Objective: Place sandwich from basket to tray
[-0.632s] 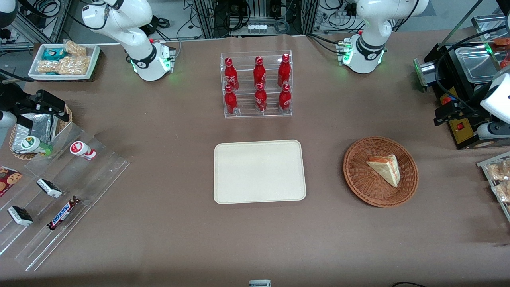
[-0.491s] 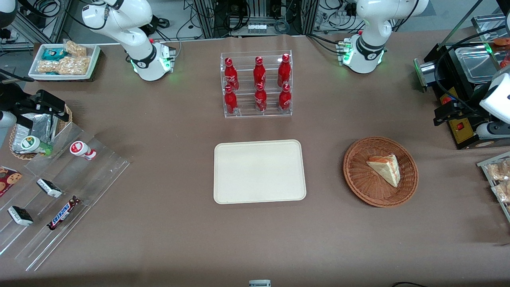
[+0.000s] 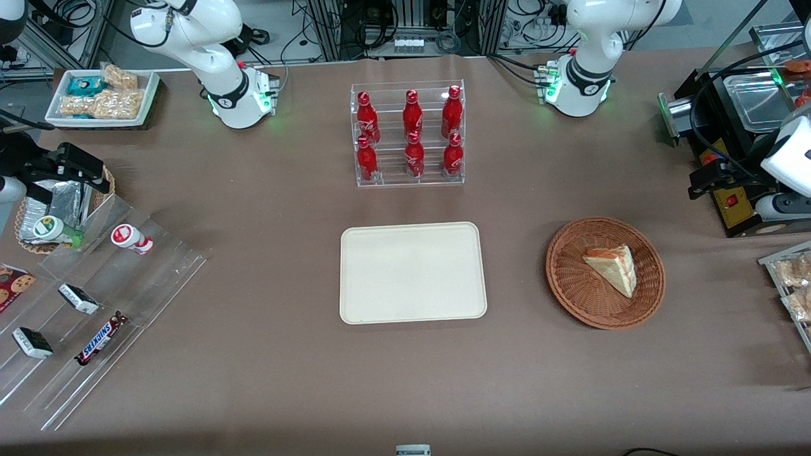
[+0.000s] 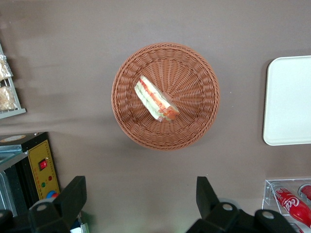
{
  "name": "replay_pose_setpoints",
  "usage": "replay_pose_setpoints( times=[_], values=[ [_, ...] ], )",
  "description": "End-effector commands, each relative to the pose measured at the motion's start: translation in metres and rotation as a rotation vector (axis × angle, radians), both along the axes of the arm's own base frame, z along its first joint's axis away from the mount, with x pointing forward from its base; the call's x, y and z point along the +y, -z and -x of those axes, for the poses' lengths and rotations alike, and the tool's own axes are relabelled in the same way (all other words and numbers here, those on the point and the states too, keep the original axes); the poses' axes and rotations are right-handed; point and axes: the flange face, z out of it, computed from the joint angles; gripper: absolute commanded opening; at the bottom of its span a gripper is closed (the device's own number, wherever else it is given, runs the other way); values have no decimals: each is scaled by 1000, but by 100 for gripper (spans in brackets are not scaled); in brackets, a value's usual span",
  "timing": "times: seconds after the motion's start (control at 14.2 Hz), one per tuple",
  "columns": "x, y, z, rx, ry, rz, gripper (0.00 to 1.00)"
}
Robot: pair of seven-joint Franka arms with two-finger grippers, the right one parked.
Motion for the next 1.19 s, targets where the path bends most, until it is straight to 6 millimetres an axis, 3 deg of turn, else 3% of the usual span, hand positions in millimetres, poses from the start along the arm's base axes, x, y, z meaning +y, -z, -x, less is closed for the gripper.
replay_pose_setpoints(
  times=[0.0,0.35,0.63,0.91,1.12],
  values=[
    [0,5,-1,24,8,1,100],
    [0,55,-13,101,8,0,100],
    [0,119,-32,126,8,2,100],
    [2,177,-27,96,-11,-15,100],
    [3,205,-20,75,-102,-23,100]
  ],
)
